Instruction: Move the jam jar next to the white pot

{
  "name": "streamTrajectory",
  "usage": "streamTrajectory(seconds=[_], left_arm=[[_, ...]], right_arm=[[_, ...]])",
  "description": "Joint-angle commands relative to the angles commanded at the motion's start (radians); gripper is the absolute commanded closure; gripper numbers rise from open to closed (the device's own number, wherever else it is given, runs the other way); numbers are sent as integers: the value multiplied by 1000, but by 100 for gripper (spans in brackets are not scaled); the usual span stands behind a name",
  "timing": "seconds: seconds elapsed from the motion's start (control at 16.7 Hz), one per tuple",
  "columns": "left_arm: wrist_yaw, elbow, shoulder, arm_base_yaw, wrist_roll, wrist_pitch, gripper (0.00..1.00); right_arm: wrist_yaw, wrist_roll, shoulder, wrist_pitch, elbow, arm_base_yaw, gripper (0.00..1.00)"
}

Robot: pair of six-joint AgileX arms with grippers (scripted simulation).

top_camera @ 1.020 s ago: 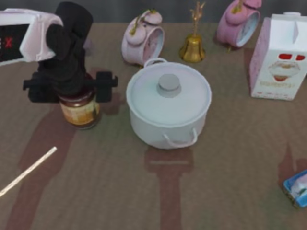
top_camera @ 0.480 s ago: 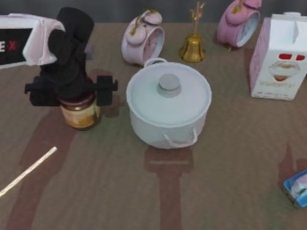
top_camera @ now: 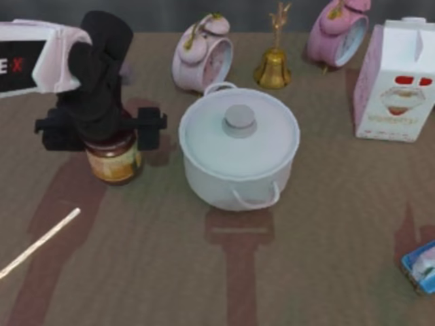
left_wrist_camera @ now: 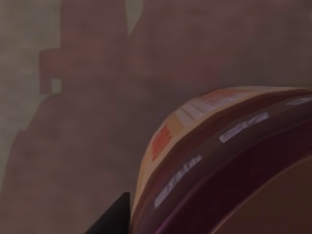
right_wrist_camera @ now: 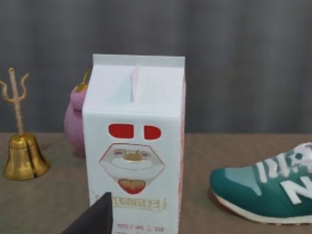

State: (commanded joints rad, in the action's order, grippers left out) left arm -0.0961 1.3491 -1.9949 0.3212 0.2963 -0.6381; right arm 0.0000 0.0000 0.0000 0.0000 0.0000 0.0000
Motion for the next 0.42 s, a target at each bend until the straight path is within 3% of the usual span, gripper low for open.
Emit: streamTrajectory(seconds=[0.12, 0.42], left_arm=[[0, 0, 0, 0, 0, 0, 0], [0, 0, 0, 0, 0, 0, 0]], right_arm=[[0, 0, 0, 0, 0, 0, 0], [0, 0, 0, 0, 0, 0, 0]])
